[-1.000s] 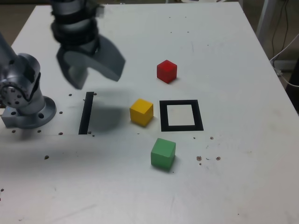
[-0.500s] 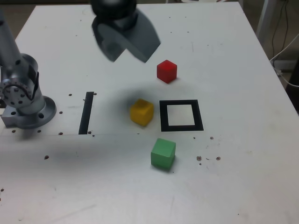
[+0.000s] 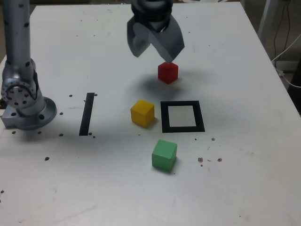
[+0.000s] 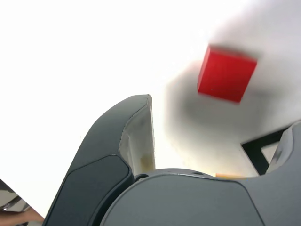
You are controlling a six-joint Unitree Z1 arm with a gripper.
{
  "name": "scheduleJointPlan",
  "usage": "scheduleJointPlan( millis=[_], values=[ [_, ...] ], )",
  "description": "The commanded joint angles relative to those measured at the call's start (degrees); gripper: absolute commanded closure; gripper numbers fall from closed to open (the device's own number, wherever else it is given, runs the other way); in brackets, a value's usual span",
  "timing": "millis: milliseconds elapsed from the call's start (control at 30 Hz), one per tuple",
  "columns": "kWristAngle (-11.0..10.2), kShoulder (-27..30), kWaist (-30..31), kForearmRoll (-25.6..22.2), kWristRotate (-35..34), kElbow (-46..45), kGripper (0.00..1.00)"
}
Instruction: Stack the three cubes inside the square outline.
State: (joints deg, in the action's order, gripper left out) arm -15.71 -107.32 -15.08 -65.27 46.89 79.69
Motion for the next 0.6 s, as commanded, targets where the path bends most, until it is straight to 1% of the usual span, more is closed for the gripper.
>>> scheduleJointPlan(
  millis=[0,133,367,500,567],
  values=[
    [-0.6,-1.6,-0.4,0.6,0.1,0.6,0.08],
    [-0.8,-3.8,-1.1,1.4,0.3,0.9,0.11],
    [-0.1,-6.4,-1.3,4.4,1.1,0.6,0.16],
    [0.4,-7.0,-1.4,6.1,1.3,-0.3,0.24],
    [0.6,-7.2,-1.4,7.0,1.3,-0.8,0.29]
  ],
)
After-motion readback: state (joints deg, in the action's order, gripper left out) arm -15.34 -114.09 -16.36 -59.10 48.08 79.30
